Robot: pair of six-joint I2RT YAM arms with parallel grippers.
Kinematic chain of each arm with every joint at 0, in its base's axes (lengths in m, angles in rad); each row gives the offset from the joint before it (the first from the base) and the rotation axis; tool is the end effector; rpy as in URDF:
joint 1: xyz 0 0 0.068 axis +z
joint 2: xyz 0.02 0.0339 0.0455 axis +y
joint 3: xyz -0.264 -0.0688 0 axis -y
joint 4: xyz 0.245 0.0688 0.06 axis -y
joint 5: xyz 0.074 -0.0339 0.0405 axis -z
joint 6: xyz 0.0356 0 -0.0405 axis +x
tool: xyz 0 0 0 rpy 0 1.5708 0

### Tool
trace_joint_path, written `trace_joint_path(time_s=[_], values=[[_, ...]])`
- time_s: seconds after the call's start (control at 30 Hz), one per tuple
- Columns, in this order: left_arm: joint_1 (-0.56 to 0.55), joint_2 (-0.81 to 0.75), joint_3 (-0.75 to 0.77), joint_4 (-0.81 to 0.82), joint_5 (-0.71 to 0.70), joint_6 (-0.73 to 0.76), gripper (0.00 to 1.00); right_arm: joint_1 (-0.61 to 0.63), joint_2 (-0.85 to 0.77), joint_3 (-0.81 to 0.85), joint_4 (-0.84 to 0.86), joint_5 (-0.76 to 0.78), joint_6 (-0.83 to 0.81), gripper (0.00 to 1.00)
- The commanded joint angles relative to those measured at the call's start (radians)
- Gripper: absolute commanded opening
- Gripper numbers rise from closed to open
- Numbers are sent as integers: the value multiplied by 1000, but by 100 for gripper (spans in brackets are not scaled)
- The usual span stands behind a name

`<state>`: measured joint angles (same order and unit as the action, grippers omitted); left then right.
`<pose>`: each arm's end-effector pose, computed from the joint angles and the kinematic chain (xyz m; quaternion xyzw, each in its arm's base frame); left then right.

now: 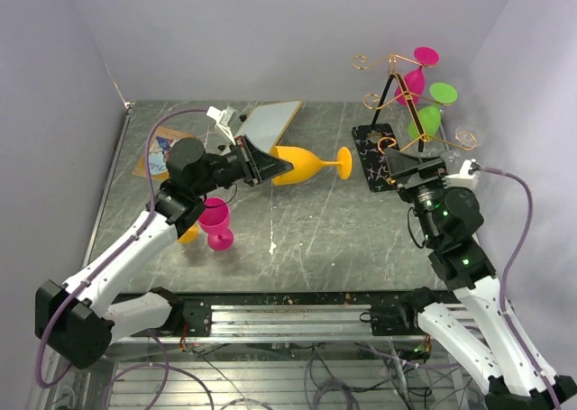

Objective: Take the wine glass off the wine glass rack

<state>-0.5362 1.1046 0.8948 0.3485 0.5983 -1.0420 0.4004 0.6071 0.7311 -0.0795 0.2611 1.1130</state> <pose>0.2097 -0.1480 0.3713 0.0583 0.6629 -0.6479 0.3706 0.1391 0.0489 0.3588 0.3272 0.6095 0.4265 0.5828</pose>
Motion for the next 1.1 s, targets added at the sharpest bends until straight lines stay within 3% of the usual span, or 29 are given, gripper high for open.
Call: trace_joint_path(time_s=[0.0,0.23,0.4,0.7,0.93,1.03,1.07], values=[[-71,6,153,-590,-226,347,7,0,-76,77,-146,264,-271,71],[-273,261,492,-1137,-639,494,7,0,-113,136,-133,380,-404,72],[-325,437,665,-1394,-775,533,7,1,-115,167,-154,371,-419,72],[-327,526,676,-1500,-744,618,7,0,-129,178,-196,423,-422,72],[-327,561,619,-1465,-720,635,8,0,-106,201,-203,442,-432,71],[-327,556,610,-1461,-737,639,17,0,-86,221,-214,462,-435,71],[-326,548,604,-1455,-738,644,25,0,-80,225,-215,469,-440,71]])
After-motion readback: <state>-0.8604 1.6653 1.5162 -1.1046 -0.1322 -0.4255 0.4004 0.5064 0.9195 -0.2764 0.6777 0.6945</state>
